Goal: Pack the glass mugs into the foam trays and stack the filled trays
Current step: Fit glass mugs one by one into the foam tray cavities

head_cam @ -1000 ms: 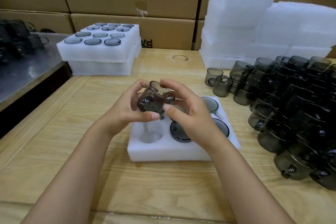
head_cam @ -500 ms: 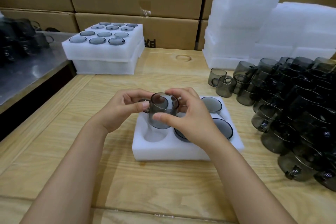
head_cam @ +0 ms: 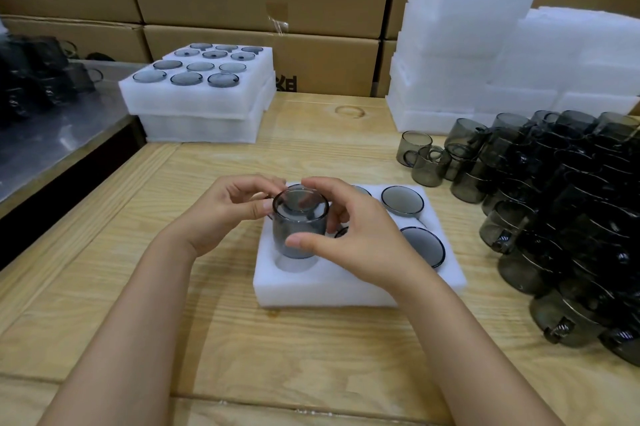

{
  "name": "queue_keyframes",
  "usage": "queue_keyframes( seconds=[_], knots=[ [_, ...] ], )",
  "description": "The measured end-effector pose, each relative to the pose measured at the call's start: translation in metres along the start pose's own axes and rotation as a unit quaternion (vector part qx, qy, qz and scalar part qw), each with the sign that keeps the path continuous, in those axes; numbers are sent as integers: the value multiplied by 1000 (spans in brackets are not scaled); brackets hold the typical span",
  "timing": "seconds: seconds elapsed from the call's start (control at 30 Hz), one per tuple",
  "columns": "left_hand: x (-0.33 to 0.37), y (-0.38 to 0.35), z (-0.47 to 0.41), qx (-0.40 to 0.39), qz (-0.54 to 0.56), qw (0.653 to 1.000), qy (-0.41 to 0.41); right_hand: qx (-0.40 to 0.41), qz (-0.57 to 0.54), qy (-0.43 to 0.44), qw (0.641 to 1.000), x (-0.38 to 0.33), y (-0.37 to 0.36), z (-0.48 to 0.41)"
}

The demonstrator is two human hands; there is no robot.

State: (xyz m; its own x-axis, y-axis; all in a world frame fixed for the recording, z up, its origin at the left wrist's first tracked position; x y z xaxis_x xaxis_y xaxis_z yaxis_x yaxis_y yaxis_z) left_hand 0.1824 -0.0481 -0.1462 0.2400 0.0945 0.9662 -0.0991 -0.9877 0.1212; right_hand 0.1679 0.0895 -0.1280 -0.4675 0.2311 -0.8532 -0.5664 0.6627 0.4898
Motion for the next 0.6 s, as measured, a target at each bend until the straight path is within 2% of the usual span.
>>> queue_keyframes(
  seconds=[0.17, 0.37, 0.5, 0.6],
  knots=[
    [-10, 2, 0, 0, -30, 999, 28, -24, 105, 38, 994, -13, -15, 2],
    [-23, 2, 0, -13, -35, 998, 59, -27, 203, 40, 978, -13, -18, 0],
    [-26, 1, 0, -11, -17, 997, 79, -43, 242, 39, 969, -12, -23, 0],
    [-21, -4, -1, -8, -53, 996, 71, -58, 255, 38, 965, -11, -26, 1]
  ],
)
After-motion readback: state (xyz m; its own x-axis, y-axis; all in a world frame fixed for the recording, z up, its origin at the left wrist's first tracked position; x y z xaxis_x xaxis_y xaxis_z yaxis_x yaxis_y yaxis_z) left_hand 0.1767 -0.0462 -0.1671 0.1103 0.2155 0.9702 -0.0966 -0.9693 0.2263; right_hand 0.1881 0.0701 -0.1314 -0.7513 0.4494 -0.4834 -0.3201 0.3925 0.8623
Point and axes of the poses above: each hand's wrist, its own z-axis away from the middle knuckle, its own y-axis out of the back of the hand, x = y × z, the point moved 10 cm from there along -z, towards the middle knuckle, and after that the axes turned 4 degrees about -x, right-handed, at the moved point
